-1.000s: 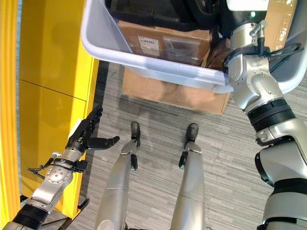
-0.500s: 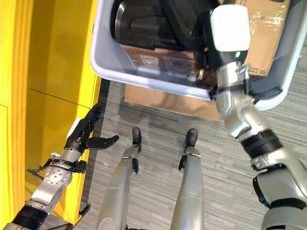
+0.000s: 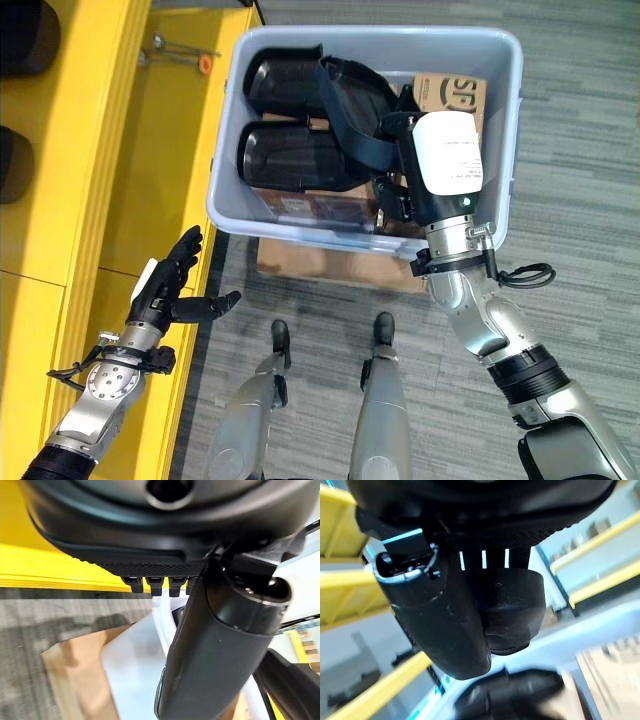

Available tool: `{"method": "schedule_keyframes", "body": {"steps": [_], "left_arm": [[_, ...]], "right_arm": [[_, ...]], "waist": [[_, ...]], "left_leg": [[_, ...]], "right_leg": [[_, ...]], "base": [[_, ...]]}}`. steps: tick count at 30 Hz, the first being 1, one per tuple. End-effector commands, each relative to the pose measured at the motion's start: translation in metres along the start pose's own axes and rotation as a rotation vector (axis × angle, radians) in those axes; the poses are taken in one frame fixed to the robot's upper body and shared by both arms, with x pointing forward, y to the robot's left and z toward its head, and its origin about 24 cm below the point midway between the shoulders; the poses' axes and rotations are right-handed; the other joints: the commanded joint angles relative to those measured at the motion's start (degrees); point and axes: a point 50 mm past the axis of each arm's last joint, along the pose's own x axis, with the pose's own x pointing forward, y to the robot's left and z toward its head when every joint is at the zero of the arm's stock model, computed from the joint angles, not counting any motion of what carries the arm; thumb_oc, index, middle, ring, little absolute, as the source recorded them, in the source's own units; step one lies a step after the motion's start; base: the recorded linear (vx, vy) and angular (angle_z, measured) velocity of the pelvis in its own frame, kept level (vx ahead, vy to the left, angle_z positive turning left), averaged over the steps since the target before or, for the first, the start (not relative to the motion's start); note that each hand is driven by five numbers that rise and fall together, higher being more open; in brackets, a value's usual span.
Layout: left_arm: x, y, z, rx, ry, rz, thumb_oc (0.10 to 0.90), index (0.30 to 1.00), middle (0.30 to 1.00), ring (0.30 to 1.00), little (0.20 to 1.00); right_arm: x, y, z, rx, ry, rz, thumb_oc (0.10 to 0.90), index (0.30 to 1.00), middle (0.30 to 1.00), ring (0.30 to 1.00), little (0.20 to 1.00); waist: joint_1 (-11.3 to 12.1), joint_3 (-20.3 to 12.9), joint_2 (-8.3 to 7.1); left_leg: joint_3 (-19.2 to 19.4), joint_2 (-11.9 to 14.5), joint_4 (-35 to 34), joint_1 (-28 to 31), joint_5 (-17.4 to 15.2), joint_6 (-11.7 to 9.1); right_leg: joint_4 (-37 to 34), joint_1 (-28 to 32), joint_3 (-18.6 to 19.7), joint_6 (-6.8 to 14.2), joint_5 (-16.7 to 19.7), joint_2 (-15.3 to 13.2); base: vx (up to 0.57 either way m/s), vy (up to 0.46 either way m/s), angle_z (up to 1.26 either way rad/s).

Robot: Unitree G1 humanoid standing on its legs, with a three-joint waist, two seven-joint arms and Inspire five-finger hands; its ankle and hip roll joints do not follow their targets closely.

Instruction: Move parts from the plastic box to the shelf.

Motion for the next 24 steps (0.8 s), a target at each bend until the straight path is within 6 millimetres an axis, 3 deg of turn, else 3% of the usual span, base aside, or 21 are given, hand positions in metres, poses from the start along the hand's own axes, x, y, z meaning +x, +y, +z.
{"method": "schedule_keyframes", "body": {"steps": [1, 7, 13, 17, 20, 24], "left_arm": [[-0.005, 0.019, 0.024, 0.019, -0.117, 0.042, 0.900, 1.000, 1.000, 1.000, 1.000], [-0.005, 0.014, 0.021, 0.036, -0.092, -0.011, 0.900, 1.000, 1.000, 1.000, 1.000], [-0.006, 0.006, 0.023, 0.050, -0.073, -0.141, 0.900, 1.000, 1.000, 1.000, 1.000], [-0.006, -0.008, 0.030, 0.074, -0.078, -0.323, 0.900, 1.000, 1.000, 1.000, 1.000], [-0.007, -0.015, 0.036, 0.096, -0.099, -0.414, 0.900, 1.000, 1.000, 1.000, 1.000], [-0.012, -0.019, 0.050, 0.101, -0.157, -0.478, 0.900, 1.000, 1.000, 1.000, 1.000]], "right_arm": [[0.036, -0.071, 0.046, 0.088, -0.277, -0.383, 0.400, 0.300, 0.300, 0.300, 0.300], [0.022, -0.059, 0.045, 0.175, -0.230, -0.299, 0.400, 0.300, 0.300, 0.300, 0.300], [-0.005, -0.048, 0.037, 0.240, -0.138, -0.260, 0.400, 0.300, 0.300, 0.300, 0.300], [-0.027, -0.052, 0.030, 0.239, -0.075, -0.298, 0.400, 0.300, 0.300, 0.300, 0.300], [-0.033, -0.056, 0.032, 0.233, -0.079, -0.312, 0.400, 0.300, 0.300, 0.300, 0.300], [-0.036, -0.058, 0.045, 0.263, -0.152, -0.284, 0.400, 0.300, 0.300, 0.300, 0.300]], "waist": [[-0.44, -4.30, -2.54], [-0.12, -9.58, -3.38], [-1.05, -13.54, -3.51], [-2.75, -16.46, -3.73], [-3.24, -17.16, -3.37], [-3.13, -16.51, -2.08]], "left_leg": [[0.51, 1.37, 3.84, 3.39, -8.71, 0.88], [0.31, 0.99, 1.08, 8.29, -8.65, 0.90], [-1.98, 0.18, -1.63, 12.11, -8.78, 1.61], [-5.28, -0.79, -3.96, 13.62, -9.10, 2.37], [-7.06, -0.93, -4.52, 13.50, -8.38, 2.38], [-10.59, -0.77, -3.49, 12.47, -8.15, 1.87]], "right_leg": [[-4.07, 6.61, -0.92, -1.73, -7.15, -0.49], [-9.55, 14.46, -1.85, -0.51, -5.69, -1.51], [-12.15, 19.34, 0.68, 1.36, -4.30, -2.31], [-13.26, 21.02, 6.04, 1.94, -4.30, -0.10], [-12.11, 20.88, 7.57, 1.71, -4.90, 1.09], [-6.37, 19.77, 8.65, -0.43, -9.83, 3.97]], "base": [[0.08, 0.047, -0.03], [0.12, 0.059, 0.05], [0.13, 0.035, 0.20], [0.08, -0.082, 0.47], [0.02, -0.118, 0.75], [-0.02, -0.131, 0.37]]}}
